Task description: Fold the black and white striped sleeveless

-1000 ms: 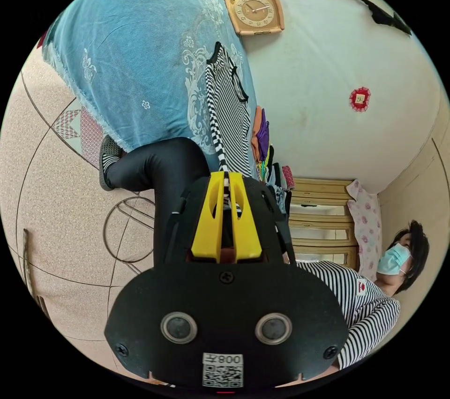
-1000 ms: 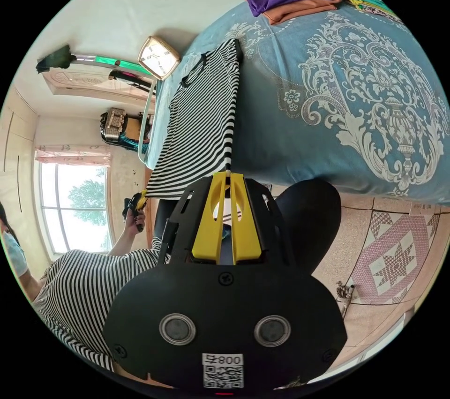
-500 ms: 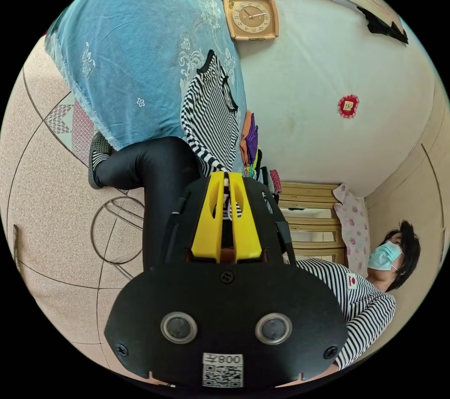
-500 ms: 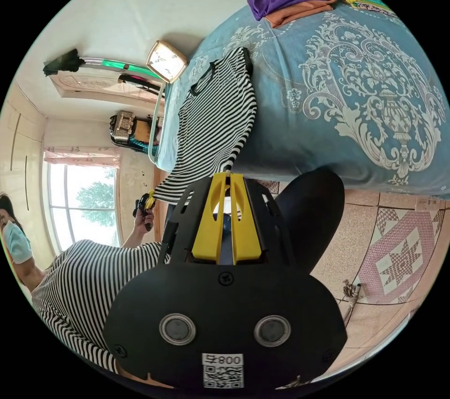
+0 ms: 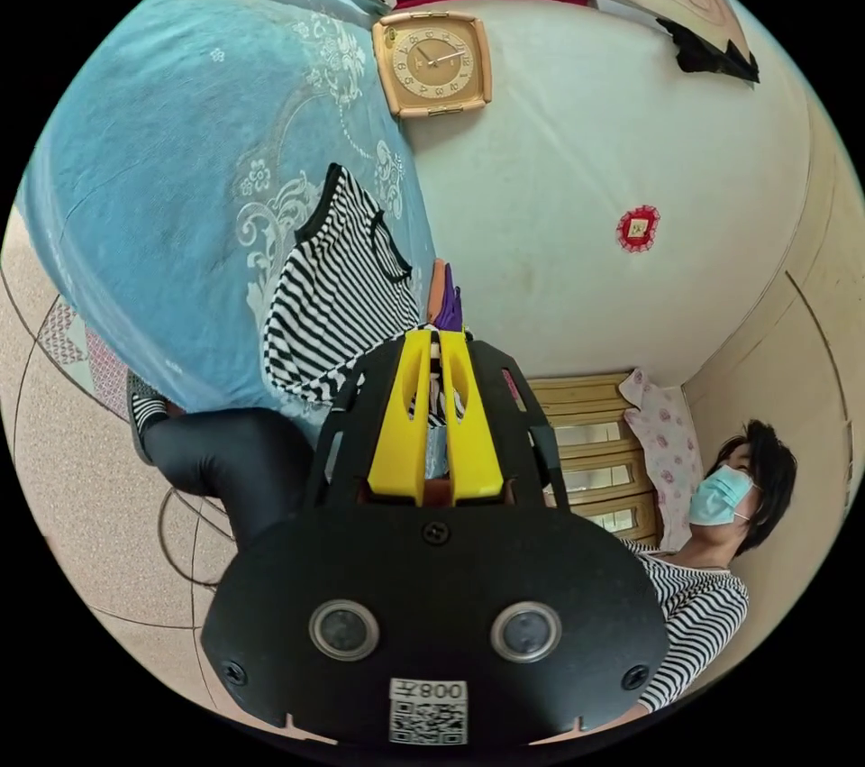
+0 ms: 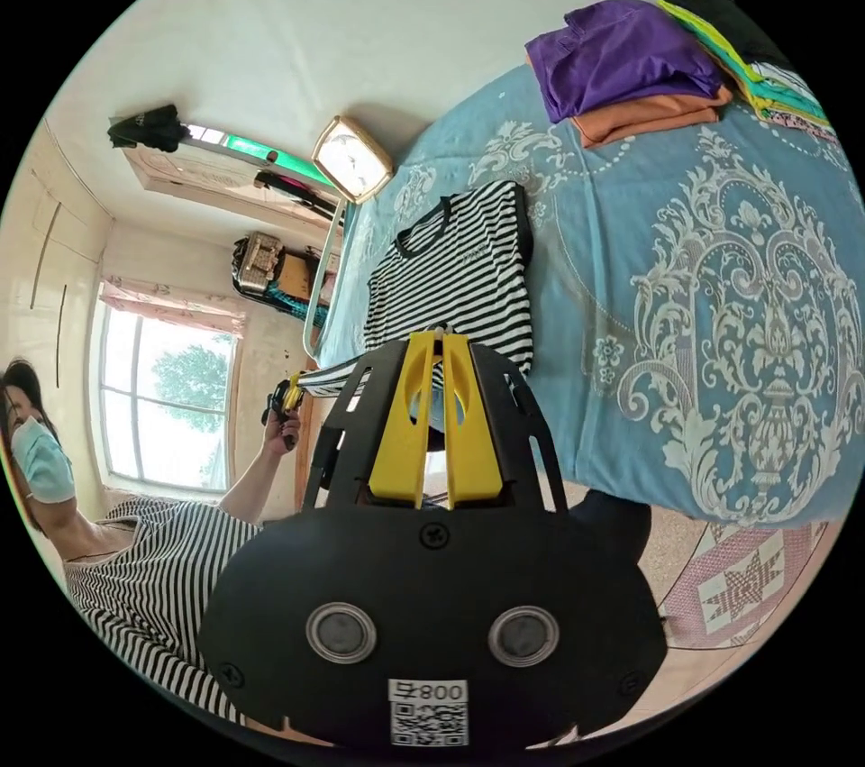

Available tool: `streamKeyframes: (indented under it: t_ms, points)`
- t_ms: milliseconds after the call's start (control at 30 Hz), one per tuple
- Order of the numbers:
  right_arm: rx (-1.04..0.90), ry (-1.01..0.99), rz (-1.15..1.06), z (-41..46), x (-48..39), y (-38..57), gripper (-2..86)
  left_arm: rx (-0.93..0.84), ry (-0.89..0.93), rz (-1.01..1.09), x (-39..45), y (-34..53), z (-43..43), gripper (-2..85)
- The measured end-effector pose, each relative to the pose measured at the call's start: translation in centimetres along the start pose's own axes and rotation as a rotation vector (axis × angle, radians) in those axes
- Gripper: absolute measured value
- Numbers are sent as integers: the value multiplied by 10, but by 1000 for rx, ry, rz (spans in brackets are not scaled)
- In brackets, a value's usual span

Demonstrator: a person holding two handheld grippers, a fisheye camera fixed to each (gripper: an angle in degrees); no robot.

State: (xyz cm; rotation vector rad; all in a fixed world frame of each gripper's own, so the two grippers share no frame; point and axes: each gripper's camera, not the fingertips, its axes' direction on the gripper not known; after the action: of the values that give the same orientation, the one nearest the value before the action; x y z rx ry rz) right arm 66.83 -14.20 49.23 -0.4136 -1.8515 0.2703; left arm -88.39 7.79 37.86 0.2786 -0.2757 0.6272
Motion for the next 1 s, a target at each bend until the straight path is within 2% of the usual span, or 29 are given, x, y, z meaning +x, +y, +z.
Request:
streamKeyframes:
  t_ms: [300, 567, 1000]
  points:
    - [-25, 41, -20, 76, 26, -174, 14, 16, -70, -3, -5, -163, 97, 20]
    - [-123, 113, 22, 180, 93, -320, 14, 30, -137, -76, -39, -275, 178, 20]
    - [-208, 162, 14, 277, 170, -431, 15, -2, -226, -98, -68, -382, 294, 27]
